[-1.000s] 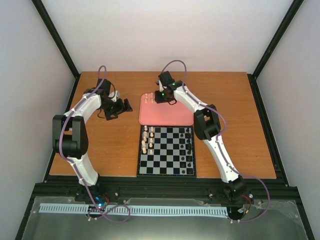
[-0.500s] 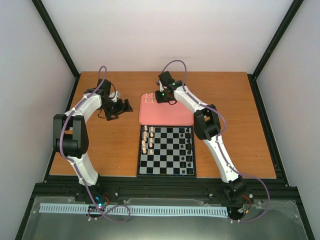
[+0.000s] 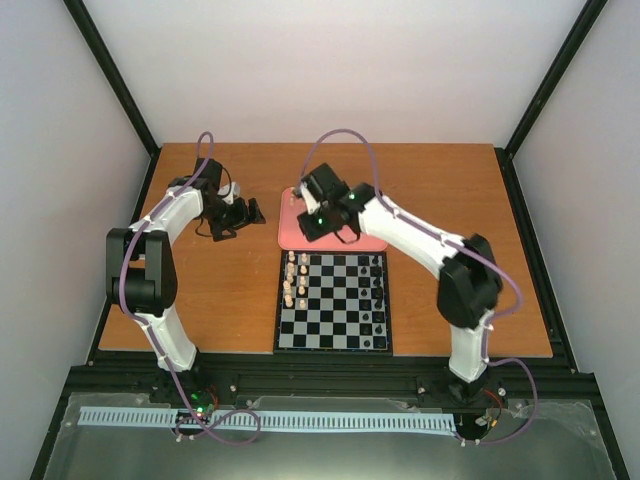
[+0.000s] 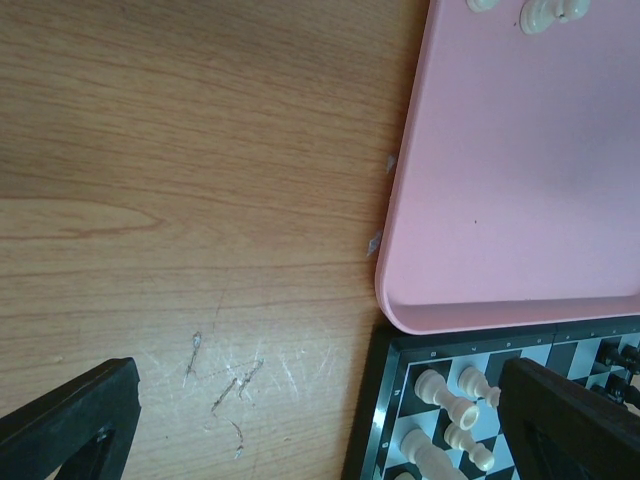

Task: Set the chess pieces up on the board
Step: Place the chess piece on the chessboard.

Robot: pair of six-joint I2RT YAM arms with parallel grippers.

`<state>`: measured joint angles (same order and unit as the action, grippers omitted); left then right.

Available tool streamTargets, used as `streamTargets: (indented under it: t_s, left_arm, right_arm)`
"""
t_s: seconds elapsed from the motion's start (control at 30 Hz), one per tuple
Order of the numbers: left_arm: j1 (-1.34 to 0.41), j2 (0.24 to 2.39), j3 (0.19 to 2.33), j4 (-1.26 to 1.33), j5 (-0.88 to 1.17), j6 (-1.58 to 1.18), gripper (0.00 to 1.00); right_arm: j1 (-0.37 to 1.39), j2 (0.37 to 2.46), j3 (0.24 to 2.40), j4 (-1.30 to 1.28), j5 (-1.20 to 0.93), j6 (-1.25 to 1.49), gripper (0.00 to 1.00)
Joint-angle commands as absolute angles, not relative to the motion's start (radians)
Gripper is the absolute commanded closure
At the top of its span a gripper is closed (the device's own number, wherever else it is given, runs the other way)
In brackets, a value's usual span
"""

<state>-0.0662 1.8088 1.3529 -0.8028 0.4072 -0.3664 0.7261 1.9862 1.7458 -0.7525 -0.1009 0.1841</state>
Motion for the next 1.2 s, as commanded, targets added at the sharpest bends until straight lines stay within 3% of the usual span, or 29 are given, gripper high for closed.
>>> streamTargets:
  t_s: [0.0,0.13,0.3,1.17]
  left_arm:
    - [-0.059,1.777,1.384,-0.798,0.407,-0.362,0.0]
    - [-0.059,1.77,1.384,-0.794,0.412,-0.366,0.0]
    - [-0.06,1.762,1.371,-0.783,0.417,-0.375,0.0]
    - [-0.059,1.74,1.367,-0.778,0.423,-0.378,0.0]
  right_arm:
    - [0.834,1.807,1.509,-0.74,-0.075,0.213,0.94]
    - [0.97,1.694,1.3,-0.724,-0.045,0.231,0.93]
    - [1.07,1.673,1.199,-0.678,-0.035,0.26,0.93]
    - [1.128,1.846,1.27,-0.612,-0.044,0.153,0.92]
